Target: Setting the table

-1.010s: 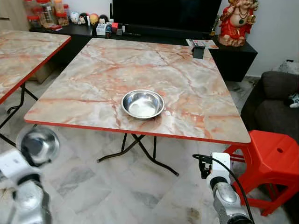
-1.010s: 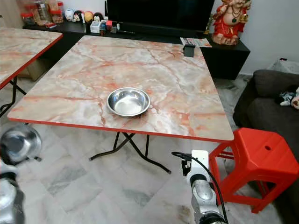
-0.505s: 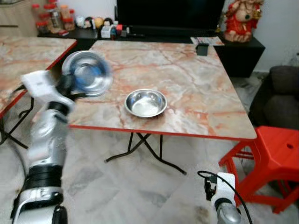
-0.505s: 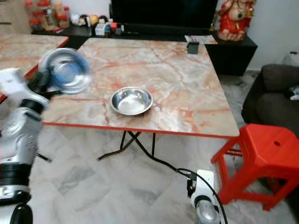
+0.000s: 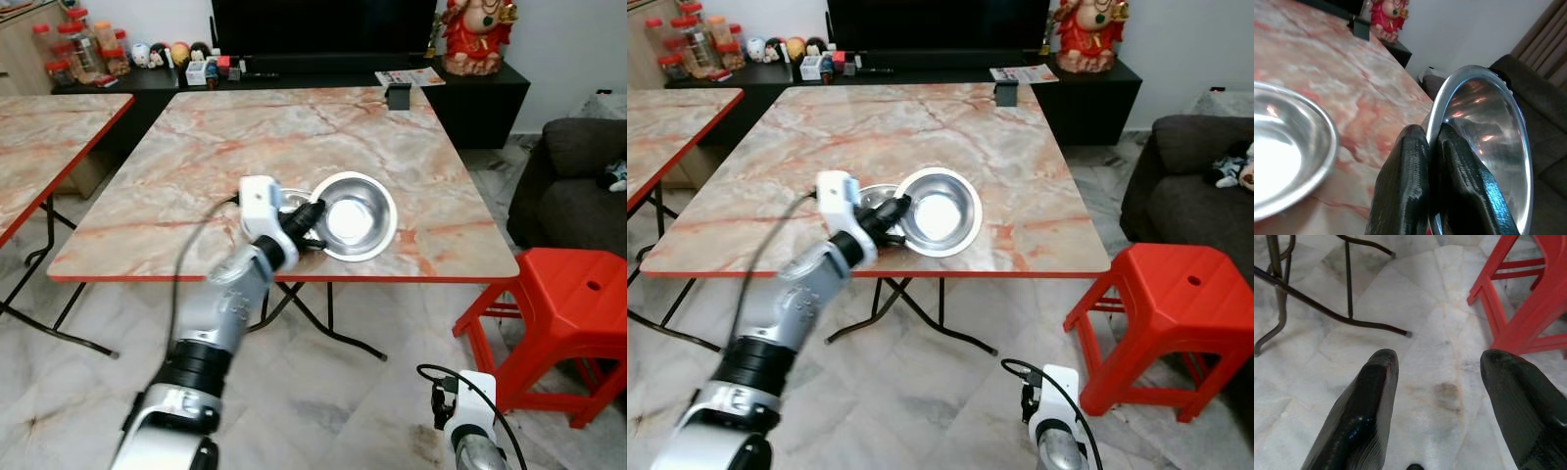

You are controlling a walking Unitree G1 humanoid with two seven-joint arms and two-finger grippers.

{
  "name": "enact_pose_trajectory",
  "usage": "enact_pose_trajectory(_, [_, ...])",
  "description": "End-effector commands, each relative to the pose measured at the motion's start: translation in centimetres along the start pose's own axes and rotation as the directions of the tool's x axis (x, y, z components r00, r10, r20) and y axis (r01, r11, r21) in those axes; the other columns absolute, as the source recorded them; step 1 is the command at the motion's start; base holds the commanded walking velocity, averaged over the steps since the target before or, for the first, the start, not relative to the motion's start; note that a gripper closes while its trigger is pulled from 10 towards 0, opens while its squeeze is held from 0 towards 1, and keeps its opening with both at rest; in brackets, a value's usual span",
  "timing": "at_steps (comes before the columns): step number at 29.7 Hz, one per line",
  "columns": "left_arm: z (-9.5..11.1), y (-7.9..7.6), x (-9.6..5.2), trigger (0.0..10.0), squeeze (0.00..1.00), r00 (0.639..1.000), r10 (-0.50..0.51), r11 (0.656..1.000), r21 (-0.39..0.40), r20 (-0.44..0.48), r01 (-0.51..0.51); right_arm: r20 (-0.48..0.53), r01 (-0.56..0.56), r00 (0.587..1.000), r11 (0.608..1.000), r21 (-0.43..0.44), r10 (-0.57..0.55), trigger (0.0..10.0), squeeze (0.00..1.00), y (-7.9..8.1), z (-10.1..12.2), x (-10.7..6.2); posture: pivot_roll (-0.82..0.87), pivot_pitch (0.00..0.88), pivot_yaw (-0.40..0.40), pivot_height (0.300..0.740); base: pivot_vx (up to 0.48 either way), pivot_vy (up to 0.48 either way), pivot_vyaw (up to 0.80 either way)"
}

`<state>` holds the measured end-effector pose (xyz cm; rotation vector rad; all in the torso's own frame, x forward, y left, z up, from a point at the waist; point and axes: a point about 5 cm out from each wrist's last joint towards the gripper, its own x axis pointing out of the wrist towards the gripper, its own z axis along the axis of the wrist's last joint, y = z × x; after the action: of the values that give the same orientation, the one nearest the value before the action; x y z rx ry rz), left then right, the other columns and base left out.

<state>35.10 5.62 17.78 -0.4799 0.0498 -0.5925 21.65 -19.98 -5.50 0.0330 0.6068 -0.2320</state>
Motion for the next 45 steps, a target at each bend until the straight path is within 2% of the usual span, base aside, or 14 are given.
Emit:
enact_pose_trajectory(1, [0.3, 0.2, 0.5, 10.0, 0.00, 0.997, 0.069, 0.997, -0.039, 0.037, -0.068, 0.002, 0.003, 1.000, 1.000, 0.006, -0.003, 10.0, 0.00, 0.1, 0.0, 0.0, -0.06, 0.000, 0.056, 0.740, 0.000, 0.000, 0.00])
enact_pose_trajectory(4, [-0.2, 0.2, 1.1, 10.0, 0.00, 0.988, 0.143, 0.987, -0.085, 0.050, -0.139, 0.005, 0.001, 1.000, 1.000, 0.004, -0.001, 10.0, 0.00, 0.2, 0.0, 0.0, -0.06, 0.000, 0.060, 0.740, 0.000, 0.000, 0.00])
enact_pose_trajectory(10, [-0.5, -0.5, 2.2, 10.0, 0.00, 0.968, 0.231, 0.964, -0.161, 0.103, -0.213, 0.007, -0.001, 1.000, 1.000, 0.003, 0.001, 10.0, 0.00, 0.1, -0.3, -0.2, -0.07, 0.000, 0.058, 0.740, 0.000, 0.000, 0.00])
enact_pose_trajectory(14, [-0.4, -1.2, 2.8, 10.0, 0.00, 0.966, 0.228, 0.962, -0.180, 0.119, -0.205, 0.005, 0.000, 1.000, 1.000, 0.002, 0.000, 10.0, 0.00, 0.1, -0.5, -0.3, -0.07, 0.000, 0.060, 0.740, 0.000, 0.000, 0.00])
enact_pose_trajectory(17, [-0.2, -2.3, 3.2, 10.0, 0.00, 0.967, 0.200, 0.973, -0.147, 0.160, -0.177, 0.002, 0.004, 1.000, 1.000, 0.005, -0.004, 10.0, 0.00, 0.0, -0.7, -0.4, -0.07, 0.000, 0.052, 0.740, 0.000, 0.000, 0.00])
enact_pose_trajectory(19, [-1.1, -3.6, 3.5, 10.0, 0.00, 0.983, 0.134, 0.988, -0.091, 0.123, -0.123, -0.001, -0.007, 1.000, 1.000, -0.007, 0.007, 10.0, 0.00, 0.1, -0.7, -0.4, -0.06, 0.000, 0.049, 0.740, 0.000, 0.000, 0.00])
enact_pose_trajectory(22, [-1.3, -3.8, 3.5, 10.0, 0.00, 0.984, 0.129, 0.990, -0.080, 0.124, -0.120, 0.000, -0.010, 1.000, 1.000, -0.007, 0.010, 10.0, 0.00, 0.2, -0.7, -0.4, -0.06, 0.000, 0.051, 0.740, 0.000, 0.000, 0.00])
enact_pose_trajectory(24, [-1.4, -2.6, 2.7, 10.0, 0.00, 0.969, 0.189, 0.980, -0.097, 0.160, -0.175, 0.004, -0.007, 1.000, 1.000, -0.002, 0.007, 10.0, 0.00, 0.2, -0.5, -0.3, -0.05, 0.000, 0.049, 0.740, 0.000, 0.000, 0.00])
enact_pose_trajectory(28, [-1.3, -1.1, 1.4, 10.0, 0.00, 0.952, 0.229, 0.973, -0.080, 0.205, -0.217, 0.007, -0.013, 1.000, 1.000, -0.002, 0.013, 10.0, 0.00, 0.4, -0.3, -0.2, -0.05, 0.000, 0.046, 0.740, 0.000, 0.000, 0.00])
enact_pose_trajectory(30, [-0.7, 0.3, 0.1, 10.0, 0.00, 0.926, 0.283, 0.959, -0.094, 0.251, -0.267, 0.008, -0.016, 1.000, 1.000, -0.002, 0.016, 10.0, 0.00, 0.5, -0.3, -0.2, -0.04, 0.000, 0.045, 0.740, 0.000, 0.000, 0.00])
enact_pose_trajectory(34, [-0.3, 1.8, -1.2, 10.0, 0.00, 0.900, 0.335, 0.942, -0.091, 0.280, -0.322, 0.010, -0.019, 1.000, 1.000, -0.002, 0.019, 10.0, 0.00, 0.5, -0.2, -0.2, -0.03, 0.000, 0.039, 0.740, 0.000, 0.000, 0.00])
enact_pose_trajectory(35, [0.0, 3.6, -2.8, 10.0, 0.00, 0.872, 0.383, 0.923, -0.085, 0.304, -0.376, 0.011, -0.021, 1.000, 1.000, -0.003, 0.021, 10.0, 0.00, 0.5, -0.1, -0.1, -0.03, 0.000, 0.035, 0.740, 0.000, 0.000, 0.00])
enact_pose_trajectory(40, [0.6, 4.9, -4.1, 10.0, 0.00, 0.841, 0.416, 0.907, -0.088, 0.346, -0.412, 0.014, -0.027, 1.000, 1.000, -0.006, 0.027, 10.0, 0.00, 0.6, 0.1, 0.0, -0.03, 0.000, 0.029, 0.740, 0.000, 0.000, 0.00])
enact_pose_trajectory(45, [1.6, 4.5, -4.4, 10.0, 0.00, 0.831, 0.384, 0.918, -0.064, 0.402, -0.392, 0.021, -0.032, 0.999, 0.999, -0.006, 0.032, 10.0, 0.00, 0.7, 0.4, 0.1, -0.03, 0.000, 0.025, 0.740, 0.000, 0.000, 0.00])
